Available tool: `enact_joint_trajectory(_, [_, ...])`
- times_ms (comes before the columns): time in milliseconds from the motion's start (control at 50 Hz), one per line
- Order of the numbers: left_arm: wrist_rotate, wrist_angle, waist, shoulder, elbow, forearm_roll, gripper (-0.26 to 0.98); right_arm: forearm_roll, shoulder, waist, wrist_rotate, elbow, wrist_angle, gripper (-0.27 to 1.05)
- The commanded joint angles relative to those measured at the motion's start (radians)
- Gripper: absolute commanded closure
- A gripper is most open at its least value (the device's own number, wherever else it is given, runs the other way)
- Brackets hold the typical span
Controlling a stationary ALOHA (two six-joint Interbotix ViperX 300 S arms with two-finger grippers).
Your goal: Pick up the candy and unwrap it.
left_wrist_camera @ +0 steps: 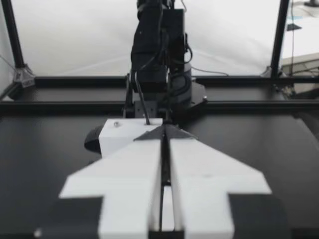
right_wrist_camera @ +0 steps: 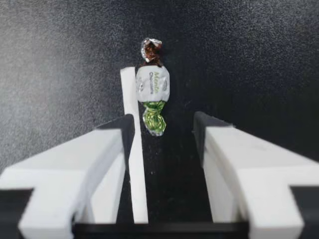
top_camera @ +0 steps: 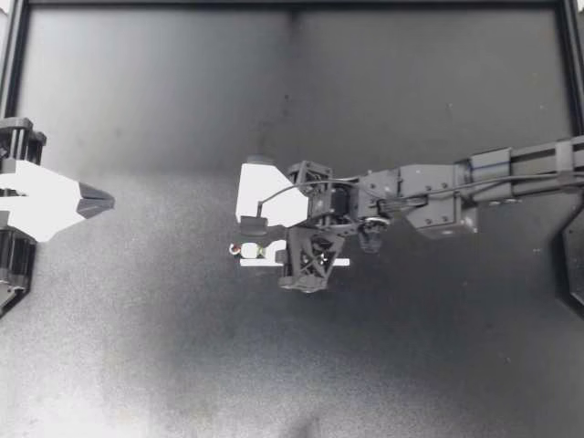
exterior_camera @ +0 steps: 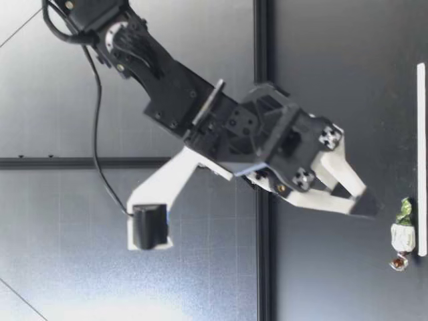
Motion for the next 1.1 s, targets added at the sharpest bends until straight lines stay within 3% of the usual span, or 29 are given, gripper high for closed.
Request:
enact_joint_trajectory(0, [0.002, -0.009, 0.002, 0.005, -0.011, 0.000, 0.83, 0.000, -0.008, 0.003, 0.005, -0.021, -0.003, 0.28])
enact_joint_trajectory(680, [-0.002, -0.009, 0.002, 0.005, -0.002, 0.000, 0.83, 0.000, 0.075, 0.014, 0.009, -0.052, 0.020, 0.29])
enact_joint_trajectory(760, [-0.002, -0.009, 0.002, 0.005, -0.002, 0.000, 0.83, 0.000, 0.078, 0.017, 0.009, -0.052, 0.041, 0.35])
enact_joint_trajectory(940, [0.000, -0.008, 0.002, 0.005, -0.002, 0.000, 0.83, 0.002, 0.078, 0.031, 0.008, -0.052, 0.124, 0.72])
enact_joint_trajectory(1080, [0.000, -0.009, 0.002, 0.005, -0.002, 0.000, 0.83, 0.003, 0.069, 0.046, 0.003, -0.058, 0.109, 0.93])
